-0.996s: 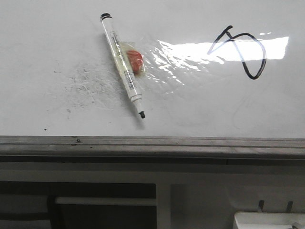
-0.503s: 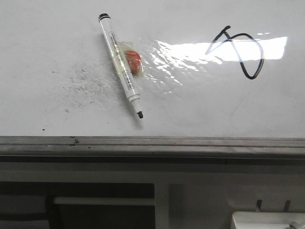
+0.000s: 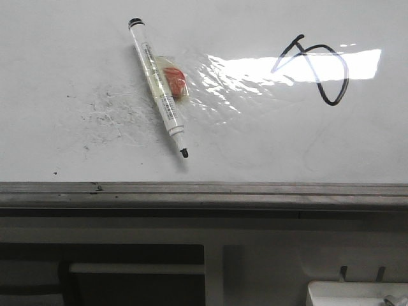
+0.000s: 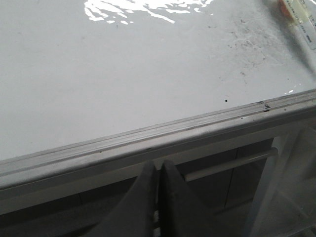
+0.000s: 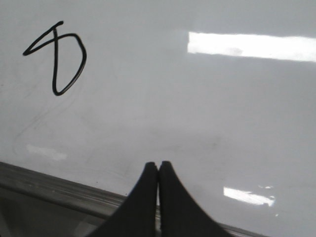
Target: Write number 8 on whiteboard
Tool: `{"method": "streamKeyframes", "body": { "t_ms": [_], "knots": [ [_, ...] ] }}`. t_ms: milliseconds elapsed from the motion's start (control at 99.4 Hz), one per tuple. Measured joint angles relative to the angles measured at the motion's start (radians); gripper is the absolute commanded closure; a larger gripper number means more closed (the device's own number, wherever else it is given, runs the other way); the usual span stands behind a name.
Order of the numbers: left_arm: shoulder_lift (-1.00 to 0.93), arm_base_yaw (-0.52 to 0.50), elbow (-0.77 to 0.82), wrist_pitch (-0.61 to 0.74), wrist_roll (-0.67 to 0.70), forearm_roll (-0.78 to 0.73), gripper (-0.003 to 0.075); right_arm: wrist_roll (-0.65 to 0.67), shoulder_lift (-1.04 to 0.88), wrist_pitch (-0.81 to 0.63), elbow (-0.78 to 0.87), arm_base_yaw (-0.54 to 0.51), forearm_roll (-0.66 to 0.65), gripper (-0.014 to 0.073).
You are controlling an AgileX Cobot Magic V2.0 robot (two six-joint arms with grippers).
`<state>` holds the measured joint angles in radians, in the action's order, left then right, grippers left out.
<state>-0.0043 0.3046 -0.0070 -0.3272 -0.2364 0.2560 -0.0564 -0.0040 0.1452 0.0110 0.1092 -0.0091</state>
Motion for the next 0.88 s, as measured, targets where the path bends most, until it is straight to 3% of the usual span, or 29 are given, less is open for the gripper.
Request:
{"method": "streamKeyframes", "body": {
  "t_ms": [251, 875],
  "knots": [
    [0.000, 0.000, 0.000, 0.000, 0.000, 0.000, 0.0741, 0.028, -0.007, 0.175, 0.000, -0.022, -0.016, 0.0657],
    [0.000, 0.000, 0.000, 0.000, 0.000, 0.000, 0.0741, 0.028, -0.007, 0.177, 0.000, -0.022, -0.016, 0.0657]
  ]
}}
